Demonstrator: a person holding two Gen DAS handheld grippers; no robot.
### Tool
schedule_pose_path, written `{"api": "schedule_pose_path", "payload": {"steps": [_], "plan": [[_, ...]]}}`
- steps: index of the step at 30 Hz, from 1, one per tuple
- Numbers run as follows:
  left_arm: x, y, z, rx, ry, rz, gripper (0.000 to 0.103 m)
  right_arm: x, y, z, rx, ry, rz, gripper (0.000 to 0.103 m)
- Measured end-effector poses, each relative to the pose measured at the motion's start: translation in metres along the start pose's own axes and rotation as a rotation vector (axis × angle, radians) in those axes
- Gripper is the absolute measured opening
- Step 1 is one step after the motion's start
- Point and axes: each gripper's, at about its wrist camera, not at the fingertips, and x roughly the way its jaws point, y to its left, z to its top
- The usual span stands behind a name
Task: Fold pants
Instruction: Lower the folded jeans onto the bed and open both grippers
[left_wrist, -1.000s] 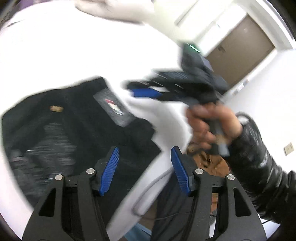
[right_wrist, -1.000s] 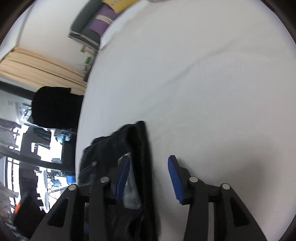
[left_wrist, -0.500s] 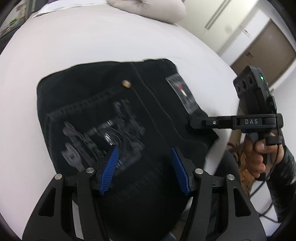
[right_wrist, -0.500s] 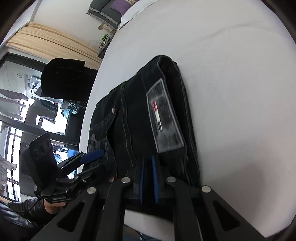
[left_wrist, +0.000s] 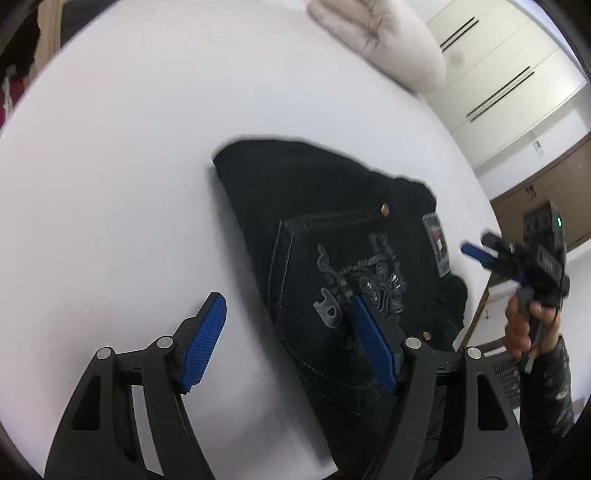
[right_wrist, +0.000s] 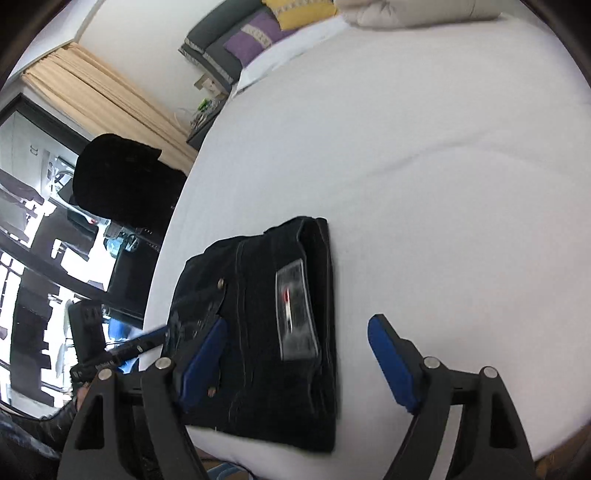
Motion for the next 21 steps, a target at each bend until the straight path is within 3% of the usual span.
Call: {"api": "schedule_pose_path", "payload": {"steps": [2,5,7,8,9,12,21], "plan": [[0.014,-0.001,-0.005,-0.020,0.039,-0.024,0.070,0.022,-0.007,0.008,0.030,0.058,0.033,0.081],[0.029,-0.013,0.000,0.026,0.069,-0.006,0.077,0.053,-0.013,0.008,0.074,0.137,0.019,0.075],[0.038,-0.024,0.003,0.061,0.097,0.009,0.081,0.061,-0.014,0.009,0.083,0.130,0.032,0.074],[0.041,-0.028,0.005,0.069,0.103,0.017,0.081,0.062,-0.013,0.009,0.090,0.126,0.050,0.069],[0.042,-0.035,0.006,0.070,0.110,0.025,0.082,0.064,-0.013,0.008,0.096,0.135,0.063,0.054],[0.048,-0.046,0.011,0.094,0.136,0.058,0.083,0.070,-0.010,0.003,0.087,0.158,0.053,0.045],[0.060,-0.072,0.020,0.164,0.147,0.135,0.060,0.072,0.010,0.002,0.027,0.149,-0.036,0.033]]}}
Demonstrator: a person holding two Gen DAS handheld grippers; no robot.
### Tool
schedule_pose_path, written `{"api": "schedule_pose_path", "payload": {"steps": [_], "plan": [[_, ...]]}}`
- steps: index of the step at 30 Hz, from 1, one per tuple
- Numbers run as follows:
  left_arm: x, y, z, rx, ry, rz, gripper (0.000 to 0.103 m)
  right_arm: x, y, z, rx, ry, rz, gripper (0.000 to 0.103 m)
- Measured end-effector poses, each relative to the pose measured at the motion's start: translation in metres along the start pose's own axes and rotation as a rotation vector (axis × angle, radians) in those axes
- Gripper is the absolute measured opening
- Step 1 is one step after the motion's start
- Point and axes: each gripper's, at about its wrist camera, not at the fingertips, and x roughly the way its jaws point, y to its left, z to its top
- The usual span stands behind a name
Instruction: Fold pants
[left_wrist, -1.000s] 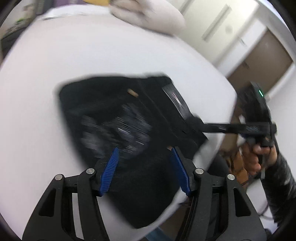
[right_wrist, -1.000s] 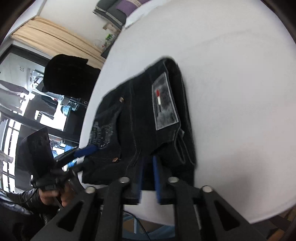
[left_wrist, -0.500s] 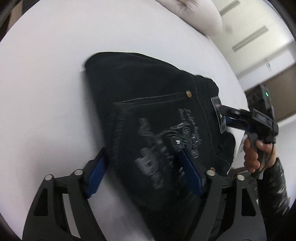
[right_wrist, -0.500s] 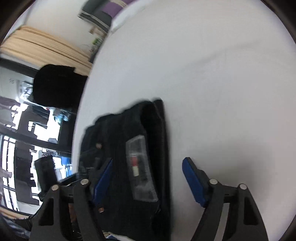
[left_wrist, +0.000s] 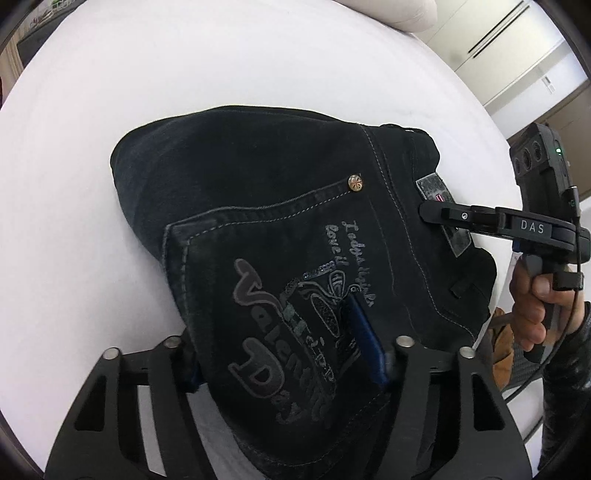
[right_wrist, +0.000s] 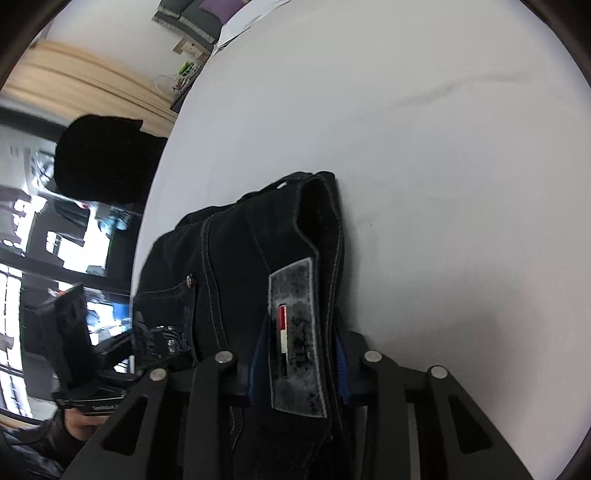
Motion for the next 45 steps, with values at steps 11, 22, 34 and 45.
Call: {"api": "schedule_pose_path", "payload": {"steps": [11,22,34,45], "plan": [[-0.018,0.005,-0.006,0.021,-0.026,0.021,0.037,-0.014,0.037,-0.008,-0.130,-0.071,-0.146,0.022],[-0.055,0.022,-0.007,-0.027,-0.100,-0.061,0.020,-0.039,0.112,-0.009,-0.216,-0.158,-0.145,0.019],[-0.136,0.132,0.070,-0.011,-0.287,0.112,0.020,0.018,0.216,0.112,-0.254,-0.189,0.017,0.019],[-0.035,0.226,0.091,-0.141,-0.222,0.078,0.051,0.148,0.133,0.147,0.026,-0.084,0.023,0.034]]}}
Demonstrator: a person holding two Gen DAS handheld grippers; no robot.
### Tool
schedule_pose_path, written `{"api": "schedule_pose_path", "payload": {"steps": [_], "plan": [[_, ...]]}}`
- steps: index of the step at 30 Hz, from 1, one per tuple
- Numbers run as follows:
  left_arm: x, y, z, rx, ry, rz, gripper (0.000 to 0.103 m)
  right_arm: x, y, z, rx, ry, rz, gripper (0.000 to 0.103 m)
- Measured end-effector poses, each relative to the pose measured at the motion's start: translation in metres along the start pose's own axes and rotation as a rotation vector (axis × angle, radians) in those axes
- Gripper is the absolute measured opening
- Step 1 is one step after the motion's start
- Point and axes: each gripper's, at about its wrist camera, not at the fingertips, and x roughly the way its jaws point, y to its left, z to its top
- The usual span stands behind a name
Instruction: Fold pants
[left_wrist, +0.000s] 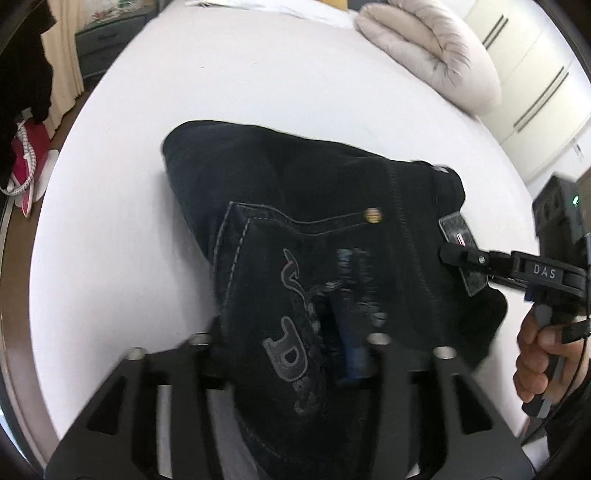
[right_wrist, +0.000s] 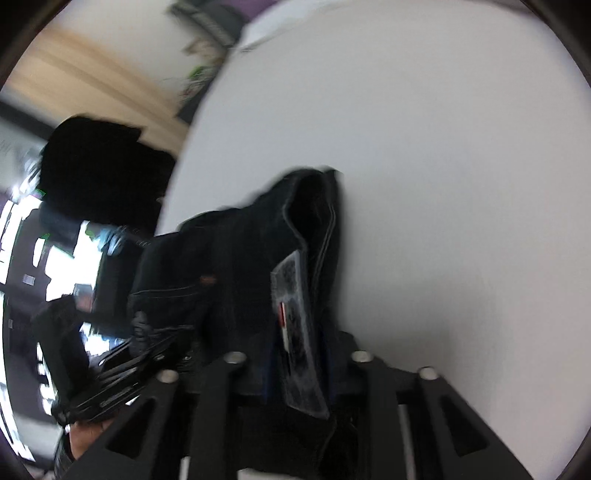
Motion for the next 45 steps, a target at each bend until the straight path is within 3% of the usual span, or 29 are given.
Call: {"api": "schedule_pose_path", "payload": {"steps": [3,6,8,9,10,13,16,18,19,22,25,29,36,45], "plan": [[0.000,0.010,-0.005,-0.036,-0.044,-0.046,0.055,-0.003,-0.013,-0.010,0.015,-0.067,0.097,0.036],[-0.011,0.011,-0.011,-0.055,-0.073,-0.016,0.055,-0.010,-0.006,-0.012,0.024,-0.067,0.065,0.043],[-0.038,0.006,-0.020,-0.056,-0.163,0.048,0.055,-0.028,0.011,-0.019,-0.001,-0.100,-0.057,0.055],[-0.051,0.015,-0.022,-0.045,-0.215,0.072,0.061,-0.040,0.019,-0.022,-0.027,-0.134,-0.114,0.061],[-0.073,0.008,-0.030,-0.025,-0.286,0.111,0.074,-0.052,0.028,-0.028,-0.055,-0.161,-0.151,0.063],[-0.131,-0.017,-0.056,0.036,-0.453,0.184,0.095,-0.091,0.071,-0.053,-0.193,-0.272,-0.282,0.071],[-0.183,-0.042,-0.078,0.087,-0.565,0.254,0.103,-0.132,0.108,-0.088,-0.319,-0.414,-0.402,0.087],[-0.215,-0.055,-0.091,0.082,-0.614,0.339,0.103,-0.154,0.125,-0.105,-0.354,-0.493,-0.440,0.101],[-0.222,-0.067,-0.095,0.063,-0.627,0.381,0.103,-0.165,0.131,-0.115,-0.358,-0.528,-0.460,0.103],[-0.254,-0.073,-0.122,-0.001,-0.618,0.483,0.103,-0.191,0.155,-0.129,-0.353,-0.603,-0.477,0.103],[-0.272,-0.079,-0.136,-0.007,-0.580,0.451,0.103,-0.220,0.161,-0.145,-0.324,-0.618,-0.457,0.103],[-0.284,-0.086,-0.156,-0.023,-0.518,0.422,0.103,-0.235,0.163,-0.168,-0.294,-0.560,-0.426,0.103],[-0.274,-0.093,-0.199,-0.063,-0.408,0.405,0.103,-0.226,0.162,-0.205,-0.328,-0.452,-0.448,0.103],[-0.245,-0.088,-0.217,-0.102,-0.335,0.369,0.103,-0.206,0.155,-0.232,-0.342,-0.362,-0.463,0.103]]}}
